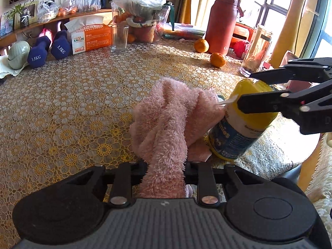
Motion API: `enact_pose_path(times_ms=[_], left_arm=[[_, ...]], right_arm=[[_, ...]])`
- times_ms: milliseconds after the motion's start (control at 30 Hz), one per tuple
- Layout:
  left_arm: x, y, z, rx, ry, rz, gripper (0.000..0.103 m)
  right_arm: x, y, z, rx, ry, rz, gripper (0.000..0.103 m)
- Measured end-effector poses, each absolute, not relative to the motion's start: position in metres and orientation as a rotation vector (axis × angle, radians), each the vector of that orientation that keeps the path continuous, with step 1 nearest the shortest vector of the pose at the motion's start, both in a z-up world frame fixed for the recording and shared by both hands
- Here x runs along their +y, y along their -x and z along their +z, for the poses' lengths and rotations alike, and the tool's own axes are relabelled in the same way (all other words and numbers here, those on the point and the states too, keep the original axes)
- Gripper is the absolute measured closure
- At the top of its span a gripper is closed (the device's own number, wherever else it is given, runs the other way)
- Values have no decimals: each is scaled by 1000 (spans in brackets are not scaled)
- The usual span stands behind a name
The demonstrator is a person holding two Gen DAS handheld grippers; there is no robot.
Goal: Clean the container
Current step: 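Wipe the can cap once more with the towel in the left tool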
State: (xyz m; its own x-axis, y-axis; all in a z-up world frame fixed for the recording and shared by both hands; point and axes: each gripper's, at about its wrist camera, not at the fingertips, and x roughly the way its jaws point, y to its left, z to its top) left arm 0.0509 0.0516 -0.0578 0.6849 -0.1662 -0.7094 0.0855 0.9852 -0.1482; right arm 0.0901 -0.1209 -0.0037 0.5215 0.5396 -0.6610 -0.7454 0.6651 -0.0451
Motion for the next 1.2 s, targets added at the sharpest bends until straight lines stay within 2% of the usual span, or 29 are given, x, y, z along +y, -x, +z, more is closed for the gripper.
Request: enact_pose_path(times_ms=[467, 800, 1200], left_arm=[[3, -42, -9, 695, 172, -336, 82], [-6, -62, -32, 726, 232, -356, 82], [12, -79, -65, 825, 235, -291, 81]], right_arm=[[-117, -125, 1, 821, 144, 617, 44], [-129, -138, 1, 883, 21, 513, 44], [-128, -134, 2, 863, 60, 545, 44]])
